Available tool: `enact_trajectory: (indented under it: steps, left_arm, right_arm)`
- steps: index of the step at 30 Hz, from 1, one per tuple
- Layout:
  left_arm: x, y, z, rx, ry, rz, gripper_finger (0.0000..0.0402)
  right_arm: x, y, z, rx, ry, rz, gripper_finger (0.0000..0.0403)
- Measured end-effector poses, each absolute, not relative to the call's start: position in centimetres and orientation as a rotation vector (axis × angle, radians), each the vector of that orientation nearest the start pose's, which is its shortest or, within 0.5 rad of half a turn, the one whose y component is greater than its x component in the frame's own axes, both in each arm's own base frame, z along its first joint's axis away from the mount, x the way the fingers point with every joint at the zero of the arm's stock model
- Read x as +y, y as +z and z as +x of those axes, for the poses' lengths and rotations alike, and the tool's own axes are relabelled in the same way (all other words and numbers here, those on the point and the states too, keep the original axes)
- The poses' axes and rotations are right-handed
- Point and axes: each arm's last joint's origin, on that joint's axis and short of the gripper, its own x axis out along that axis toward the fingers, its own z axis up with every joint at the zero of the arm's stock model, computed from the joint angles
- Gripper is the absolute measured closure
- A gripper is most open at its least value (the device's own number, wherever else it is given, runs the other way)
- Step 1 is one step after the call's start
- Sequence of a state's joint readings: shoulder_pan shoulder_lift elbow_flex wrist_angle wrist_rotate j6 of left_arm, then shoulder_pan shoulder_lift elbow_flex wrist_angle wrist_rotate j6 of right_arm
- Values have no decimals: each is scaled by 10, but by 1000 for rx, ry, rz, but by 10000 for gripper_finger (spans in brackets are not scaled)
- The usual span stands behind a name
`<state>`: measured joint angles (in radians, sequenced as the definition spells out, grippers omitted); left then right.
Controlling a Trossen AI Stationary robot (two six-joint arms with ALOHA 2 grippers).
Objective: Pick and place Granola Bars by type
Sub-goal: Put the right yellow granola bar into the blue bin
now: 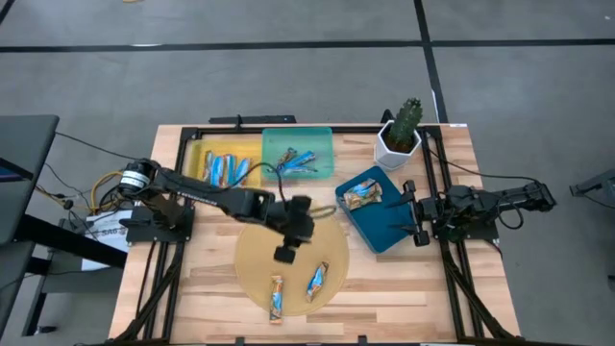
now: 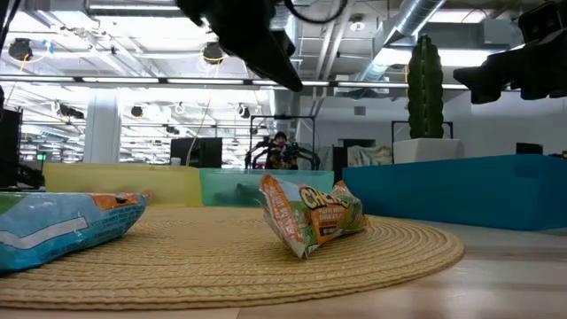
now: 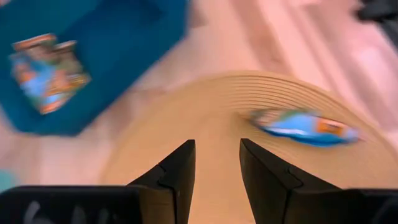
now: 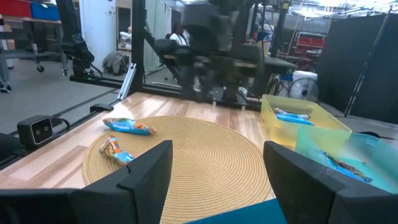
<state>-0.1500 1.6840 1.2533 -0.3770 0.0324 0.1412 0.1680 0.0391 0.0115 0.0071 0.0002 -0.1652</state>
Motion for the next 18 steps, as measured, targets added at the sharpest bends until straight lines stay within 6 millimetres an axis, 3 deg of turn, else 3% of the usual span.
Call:
enact_trajectory:
  steps: [8,18]
  left_arm:
    - [-112,246,344,830,-362,181,283]
    - [-157,244,325,933,-260,-226,283]
  right_arm:
    - [17,165,98,6,169,-166,159]
    - [17,165,98,6,169,-167,159]
